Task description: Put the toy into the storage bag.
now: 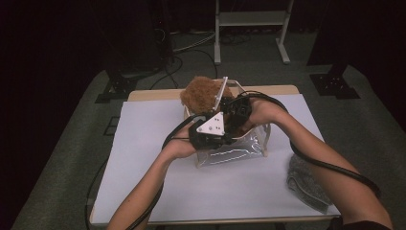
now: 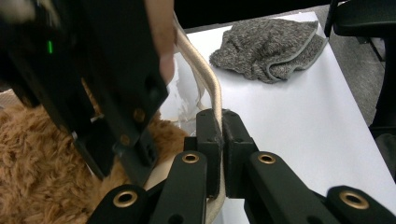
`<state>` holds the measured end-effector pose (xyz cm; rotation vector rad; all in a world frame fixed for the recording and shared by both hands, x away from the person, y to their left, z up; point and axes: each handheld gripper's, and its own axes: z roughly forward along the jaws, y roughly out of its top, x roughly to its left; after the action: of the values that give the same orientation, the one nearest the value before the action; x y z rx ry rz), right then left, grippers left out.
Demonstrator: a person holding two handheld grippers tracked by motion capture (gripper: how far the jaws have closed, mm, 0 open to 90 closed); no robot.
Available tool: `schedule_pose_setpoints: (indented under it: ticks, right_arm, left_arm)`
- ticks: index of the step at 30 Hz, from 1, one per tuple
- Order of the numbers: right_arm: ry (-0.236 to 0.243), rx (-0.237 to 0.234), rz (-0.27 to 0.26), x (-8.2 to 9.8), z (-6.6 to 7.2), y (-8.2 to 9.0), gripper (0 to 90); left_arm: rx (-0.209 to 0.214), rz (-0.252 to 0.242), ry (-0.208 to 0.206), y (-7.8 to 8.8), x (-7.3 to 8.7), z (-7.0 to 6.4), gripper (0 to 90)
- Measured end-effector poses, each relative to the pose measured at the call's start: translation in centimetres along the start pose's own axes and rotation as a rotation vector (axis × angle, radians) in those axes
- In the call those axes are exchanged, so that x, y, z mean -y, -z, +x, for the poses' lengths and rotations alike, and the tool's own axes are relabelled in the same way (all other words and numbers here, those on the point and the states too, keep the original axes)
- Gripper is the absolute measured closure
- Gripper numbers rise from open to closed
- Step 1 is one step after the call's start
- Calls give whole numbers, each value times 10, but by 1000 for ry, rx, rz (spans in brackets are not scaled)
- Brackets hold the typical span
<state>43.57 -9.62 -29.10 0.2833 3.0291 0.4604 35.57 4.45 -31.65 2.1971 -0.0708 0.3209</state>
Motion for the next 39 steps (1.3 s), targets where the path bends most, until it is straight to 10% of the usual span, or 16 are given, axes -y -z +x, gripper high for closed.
schedule_pose_setpoints:
  ticks: [14,39]
  right_arm:
    - [-84,-28,-269,31,-4,48,557]
    - [-177,19,-474,110,11,74,401]
  left_arm:
    - [25,-28,27,18,-1,2,766]
    - [-4,-72,118,57,17,-4,513]
